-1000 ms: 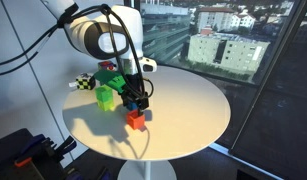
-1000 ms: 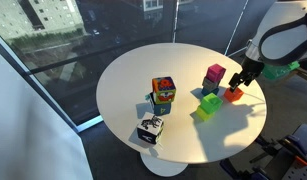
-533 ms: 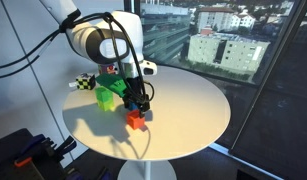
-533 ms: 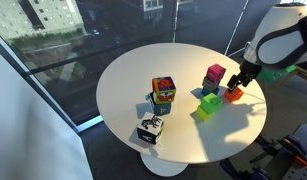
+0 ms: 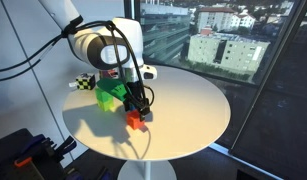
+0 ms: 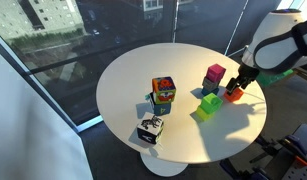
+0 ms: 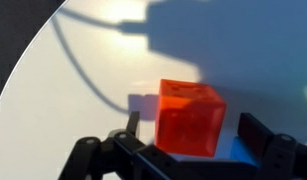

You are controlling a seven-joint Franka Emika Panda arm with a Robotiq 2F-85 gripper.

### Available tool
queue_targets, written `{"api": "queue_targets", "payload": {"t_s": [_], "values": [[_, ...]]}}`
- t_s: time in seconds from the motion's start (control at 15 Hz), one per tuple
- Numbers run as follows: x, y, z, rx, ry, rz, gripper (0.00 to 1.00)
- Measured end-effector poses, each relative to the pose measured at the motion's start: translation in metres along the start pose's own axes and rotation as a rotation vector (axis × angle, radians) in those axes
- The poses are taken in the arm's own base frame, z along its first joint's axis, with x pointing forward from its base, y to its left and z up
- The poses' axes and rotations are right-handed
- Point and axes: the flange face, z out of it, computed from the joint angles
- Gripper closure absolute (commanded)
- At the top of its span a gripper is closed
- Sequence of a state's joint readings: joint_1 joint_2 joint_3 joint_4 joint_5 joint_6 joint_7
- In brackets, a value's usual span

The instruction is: Pick up the orange block and put it on the pink block

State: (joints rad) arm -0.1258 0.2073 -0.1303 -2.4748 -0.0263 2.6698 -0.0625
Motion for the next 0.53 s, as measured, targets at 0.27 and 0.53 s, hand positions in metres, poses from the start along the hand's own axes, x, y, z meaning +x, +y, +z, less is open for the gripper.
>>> {"api": "queue_targets", "payload": {"t_s": [0.27, 0.53], "values": [[0.0007, 0.0009, 0.0054, -0.002, 0.006, 0.002, 0.53], [0.0028, 0.0027, 0.0062, -0.004, 0.009, 0.027, 0.72]]}}
